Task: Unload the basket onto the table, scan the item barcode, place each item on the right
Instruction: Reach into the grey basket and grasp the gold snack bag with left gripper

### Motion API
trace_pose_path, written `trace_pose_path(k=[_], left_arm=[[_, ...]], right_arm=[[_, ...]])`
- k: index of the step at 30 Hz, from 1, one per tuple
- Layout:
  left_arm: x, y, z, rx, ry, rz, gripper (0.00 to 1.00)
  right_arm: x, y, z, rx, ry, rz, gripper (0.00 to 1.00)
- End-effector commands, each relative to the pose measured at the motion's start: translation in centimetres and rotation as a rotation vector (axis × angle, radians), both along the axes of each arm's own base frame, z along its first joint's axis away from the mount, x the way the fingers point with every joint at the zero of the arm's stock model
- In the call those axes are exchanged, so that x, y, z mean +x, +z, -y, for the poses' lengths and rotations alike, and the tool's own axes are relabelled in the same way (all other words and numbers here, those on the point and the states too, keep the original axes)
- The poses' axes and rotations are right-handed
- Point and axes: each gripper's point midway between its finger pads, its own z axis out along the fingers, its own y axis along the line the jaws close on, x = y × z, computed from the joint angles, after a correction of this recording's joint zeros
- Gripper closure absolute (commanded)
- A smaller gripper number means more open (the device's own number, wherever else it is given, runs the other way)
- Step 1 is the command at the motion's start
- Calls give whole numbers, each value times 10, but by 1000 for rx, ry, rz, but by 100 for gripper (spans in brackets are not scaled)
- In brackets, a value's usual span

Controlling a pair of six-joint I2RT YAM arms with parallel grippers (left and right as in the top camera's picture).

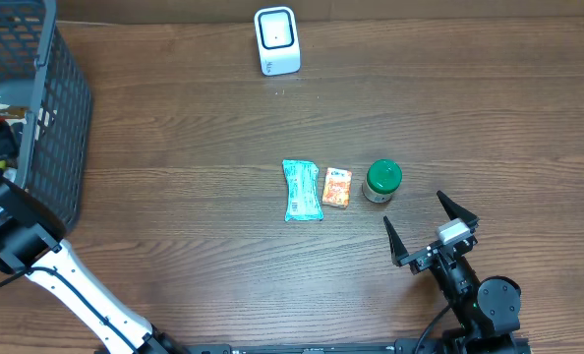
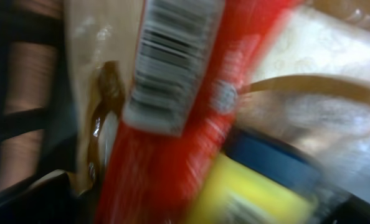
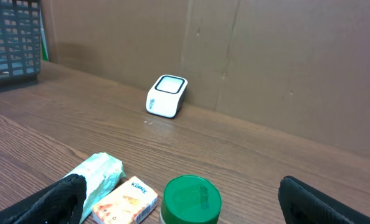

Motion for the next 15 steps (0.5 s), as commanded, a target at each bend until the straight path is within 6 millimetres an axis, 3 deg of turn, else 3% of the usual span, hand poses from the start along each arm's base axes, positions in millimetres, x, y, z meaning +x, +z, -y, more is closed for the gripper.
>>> trace_pose_path(k=[1,3,5,8,15], left_arm=[[-9,-45,12,-83,-23,-74,0],[-12,-56,15,-102,-14,-93,4],[-13,-57,16,-108,5,-94,16],[-13,-56,16,-109,10,-94,43],[-11,-48,19,-127,54,-72,70]], right_arm=[[1,-1,2,-2,-12,7,0],[1,-1,2,-2,-12,7,0],[1,-1,2,-2,-12,7,0],[1,-1,2,-2,-12,7,0],[1,-1,2,-2,-12,7,0]])
